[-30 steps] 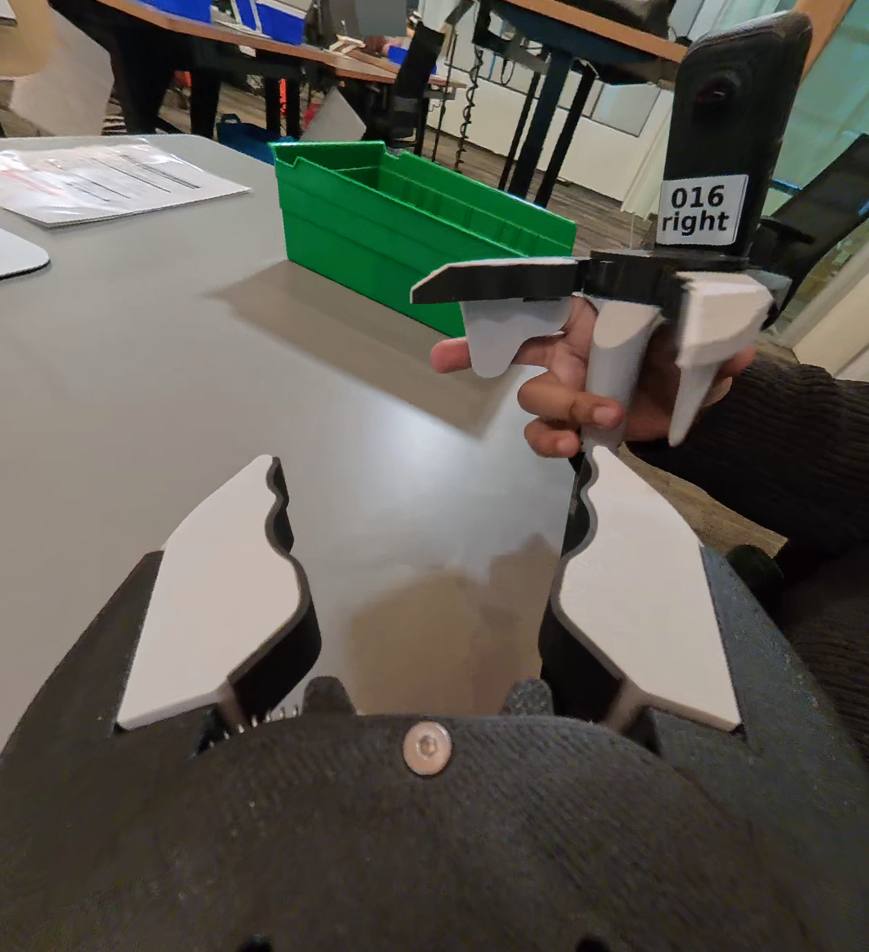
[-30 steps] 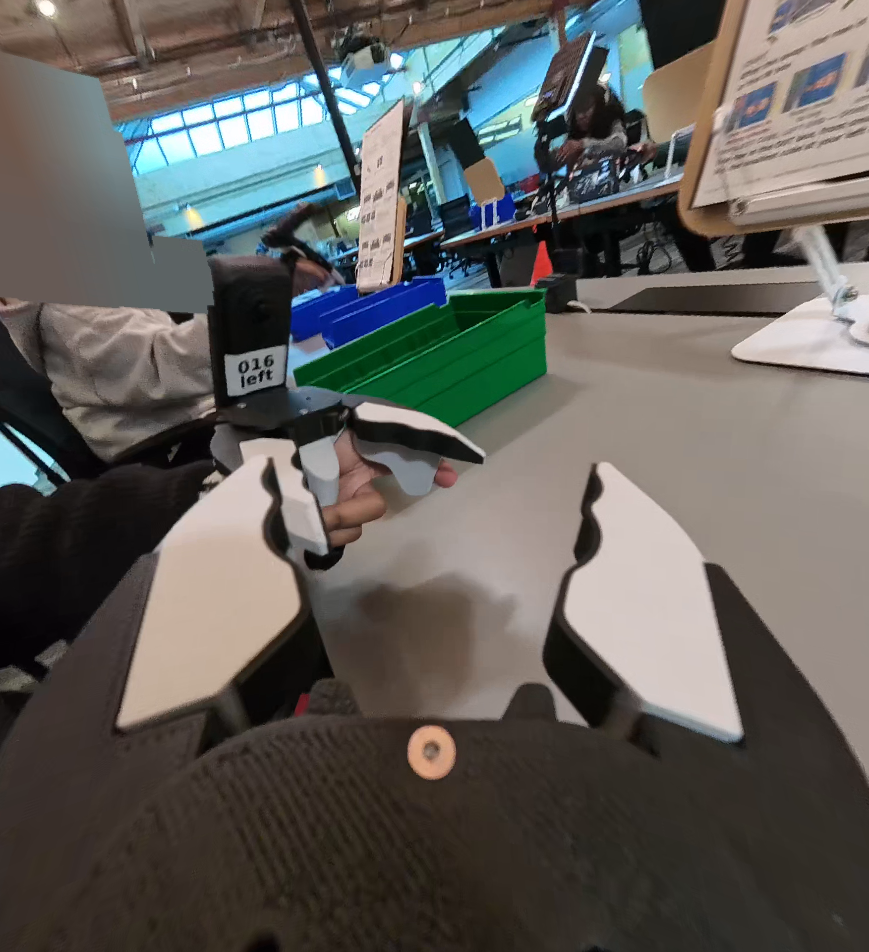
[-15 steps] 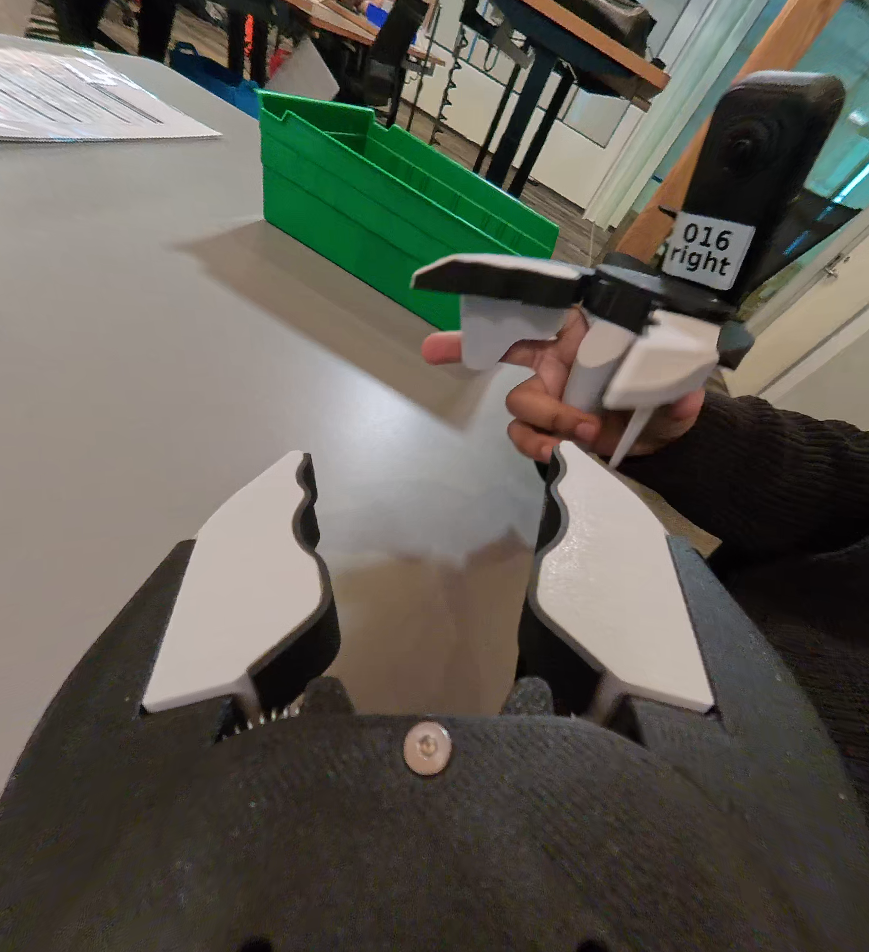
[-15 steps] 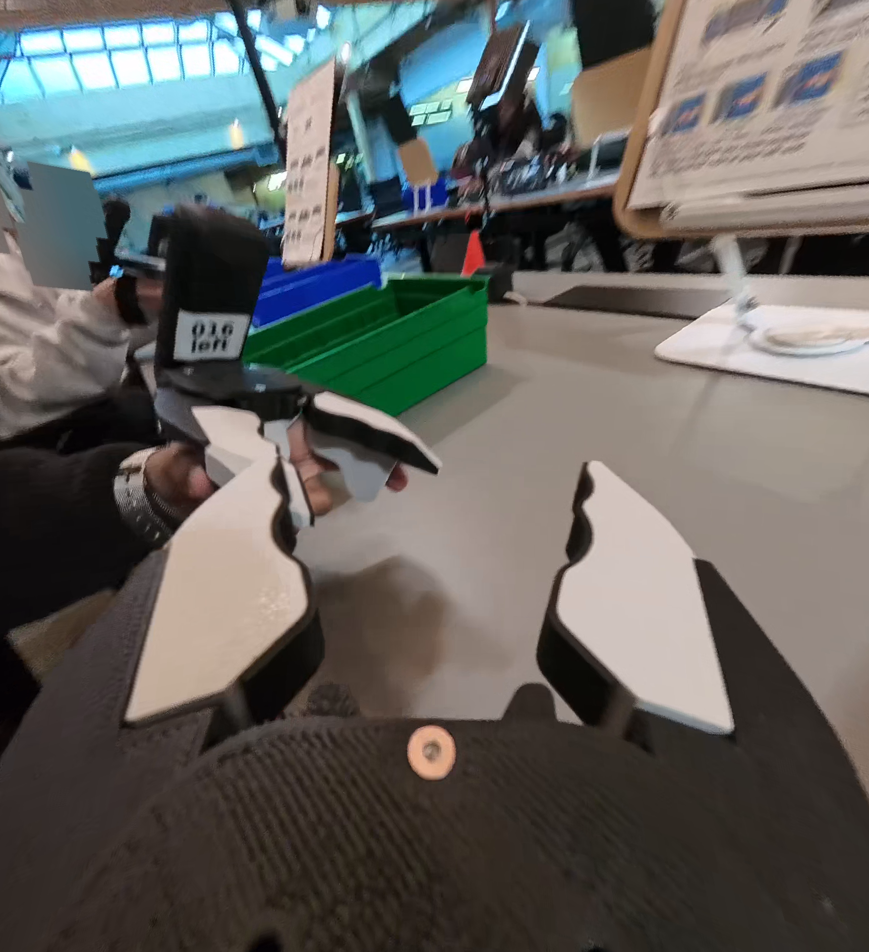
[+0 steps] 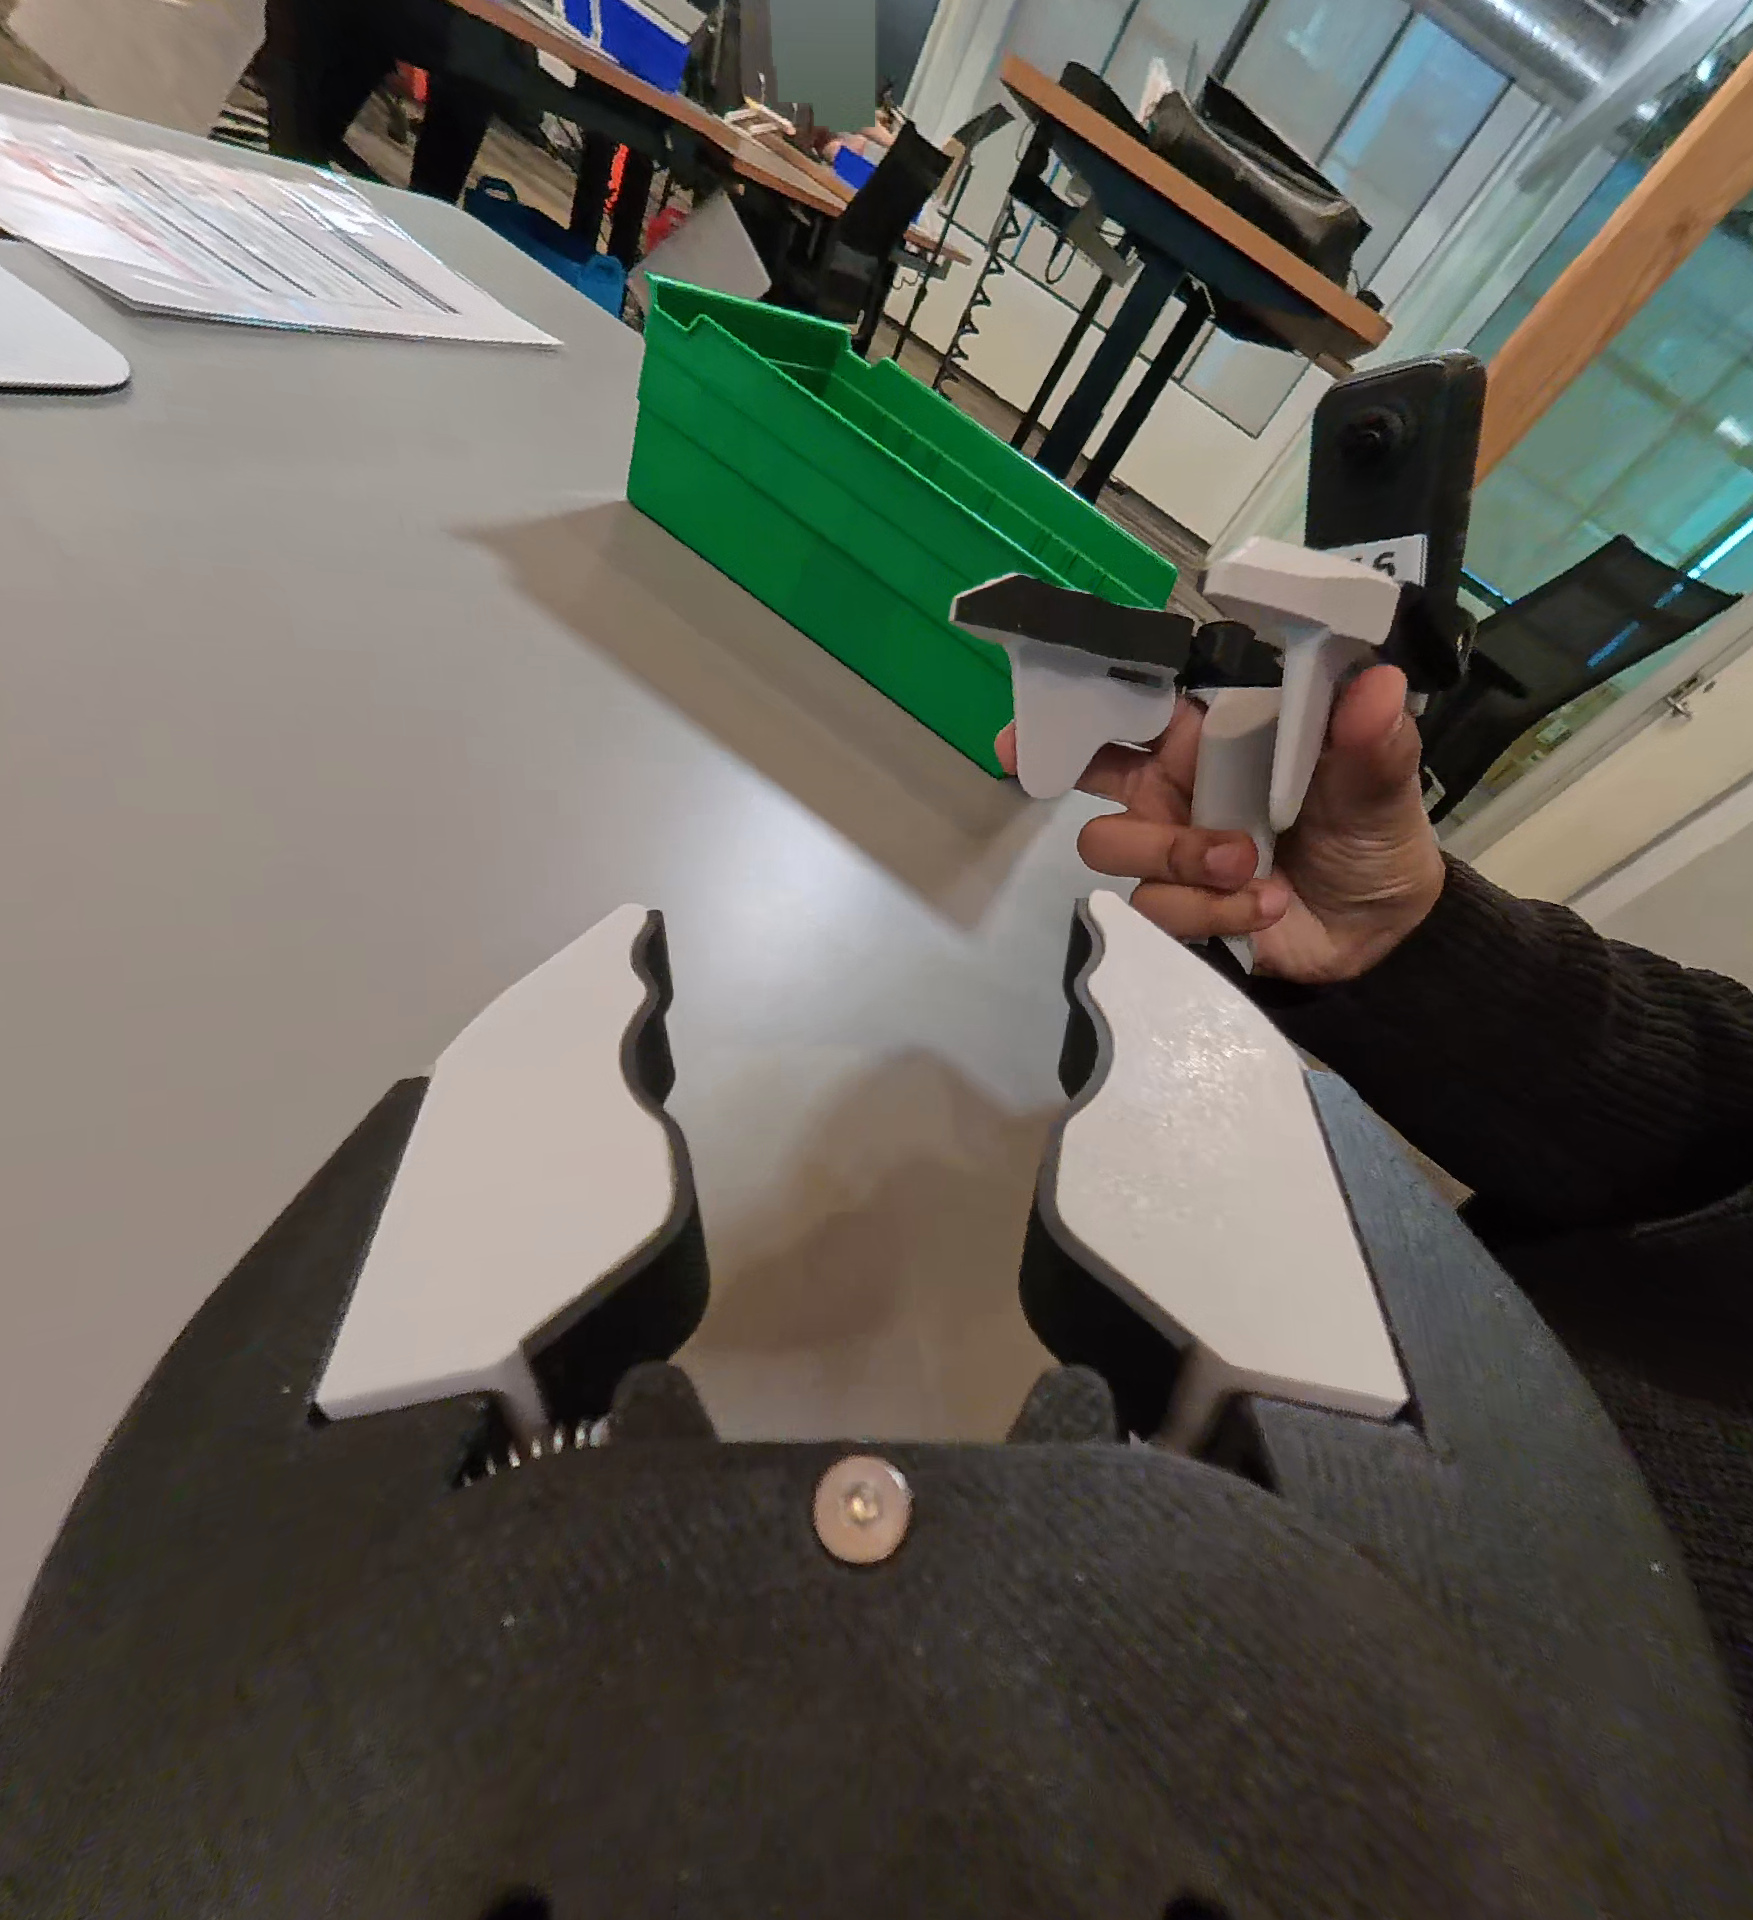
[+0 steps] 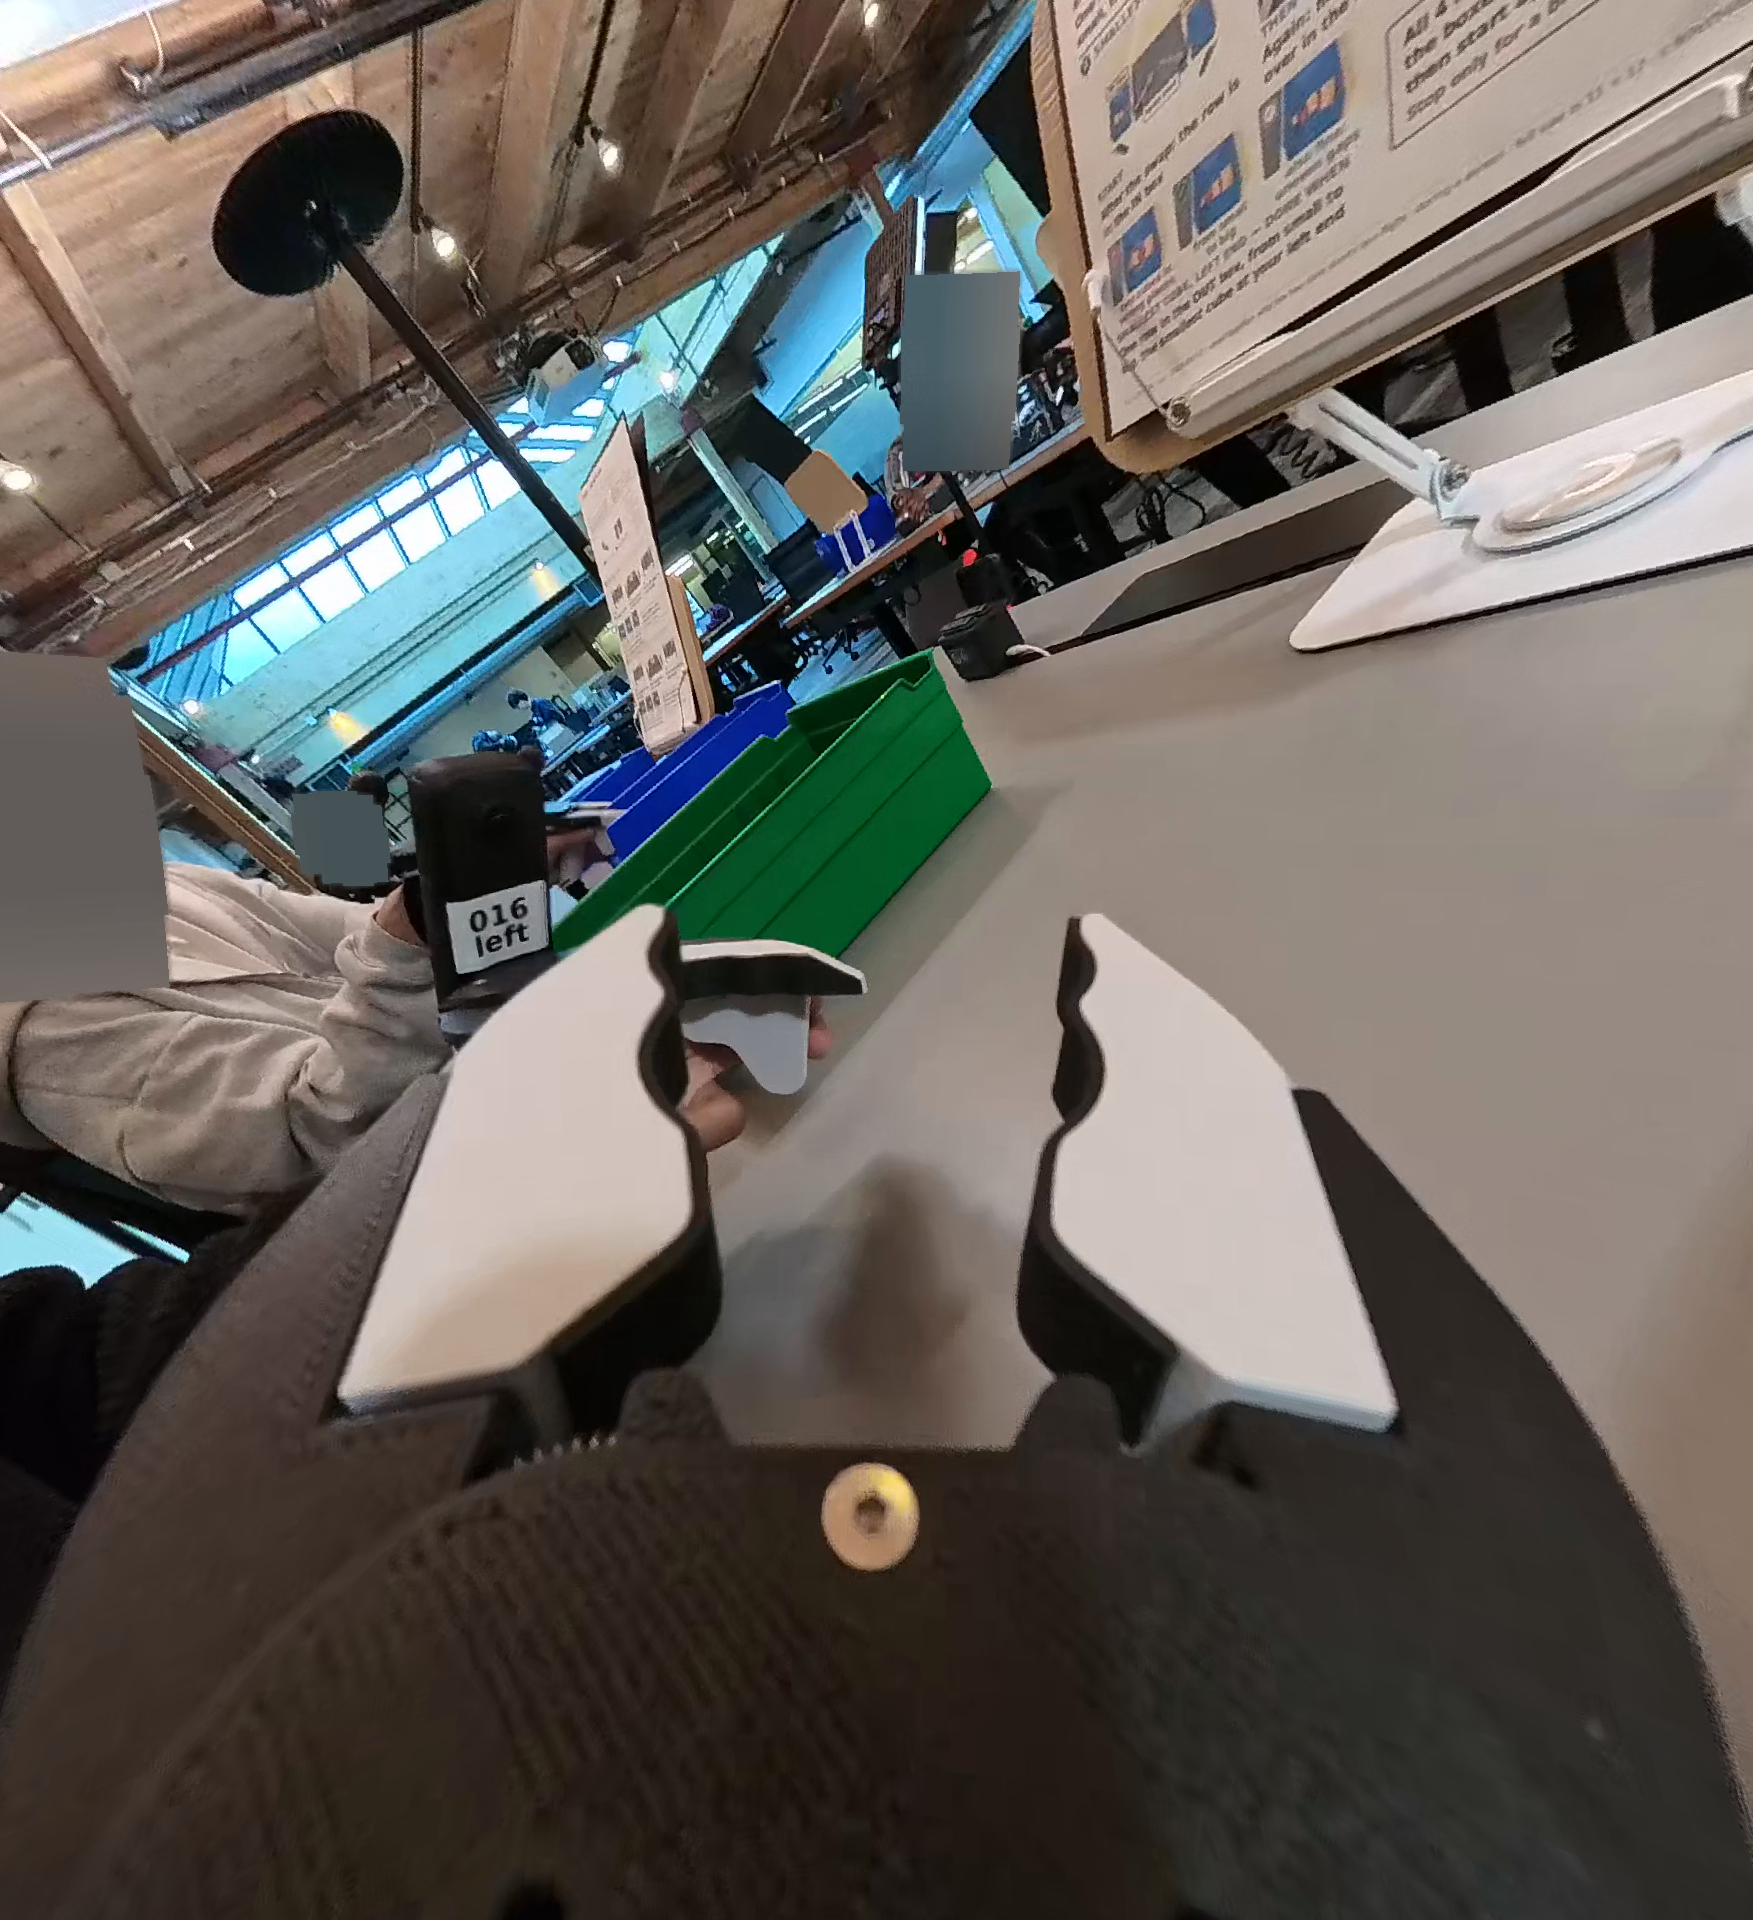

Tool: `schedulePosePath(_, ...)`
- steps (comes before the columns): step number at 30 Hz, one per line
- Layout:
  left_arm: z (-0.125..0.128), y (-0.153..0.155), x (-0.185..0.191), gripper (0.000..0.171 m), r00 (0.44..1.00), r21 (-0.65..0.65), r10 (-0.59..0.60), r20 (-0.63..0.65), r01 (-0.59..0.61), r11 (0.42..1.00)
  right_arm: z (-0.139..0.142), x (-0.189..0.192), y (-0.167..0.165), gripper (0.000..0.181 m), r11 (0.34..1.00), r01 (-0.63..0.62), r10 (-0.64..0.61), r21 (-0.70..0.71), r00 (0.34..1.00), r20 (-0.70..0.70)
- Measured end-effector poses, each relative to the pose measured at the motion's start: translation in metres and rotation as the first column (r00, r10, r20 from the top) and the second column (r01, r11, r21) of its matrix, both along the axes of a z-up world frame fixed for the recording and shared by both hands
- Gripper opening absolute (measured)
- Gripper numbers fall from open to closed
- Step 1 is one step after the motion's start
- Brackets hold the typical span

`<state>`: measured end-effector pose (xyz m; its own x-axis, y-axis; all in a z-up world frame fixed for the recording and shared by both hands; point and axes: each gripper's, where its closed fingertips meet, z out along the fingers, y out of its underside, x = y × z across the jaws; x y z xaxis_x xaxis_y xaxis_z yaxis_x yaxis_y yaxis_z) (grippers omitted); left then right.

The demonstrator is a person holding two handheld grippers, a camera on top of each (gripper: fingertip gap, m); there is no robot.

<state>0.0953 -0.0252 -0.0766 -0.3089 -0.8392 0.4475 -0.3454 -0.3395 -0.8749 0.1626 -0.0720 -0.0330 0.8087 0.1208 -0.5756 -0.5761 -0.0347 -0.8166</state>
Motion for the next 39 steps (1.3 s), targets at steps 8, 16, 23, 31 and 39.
schedulePosePath(8,0.003,-0.002,-0.003,0.054,0.999,-0.028,-0.027,0.019,0.028,0.999,-0.010,-0.003,0.003,0.072,0.999,-0.002,0.003,-0.045,0.999,0.036)
schedulePosePath(16,0.008,-0.005,-0.006,0.048,0.997,-0.026,-0.054,0.060,0.055,0.998,-0.007,0.003,0.003,0.075,0.998,0.047,-0.045,-0.037,0.998,0.051)
schedulePosePath(23,0.012,0.004,-0.002,0.068,0.996,-0.032,0.027,0.090,-0.025,0.999,-0.008,-0.001,0.004,0.066,0.999,0.024,-0.022,-0.034,0.997,0.070)
schedulePosePath(31,0.014,0.004,-0.002,0.086,0.996,-0.078,0.027,0.087,-0.020,0.997,-0.013,-0.006,0.008,0.078,0.998,0.013,-0.008,-0.060,0.995,0.095)
schedulePosePath(39,0.012,0.000,-0.003,0.085,0.998,-0.079,-0.004,0.066,0.009,0.997,-0.019,-0.024,0.015,0.086,0.994,-0.076,0.082,-0.081,0.994,0.072)
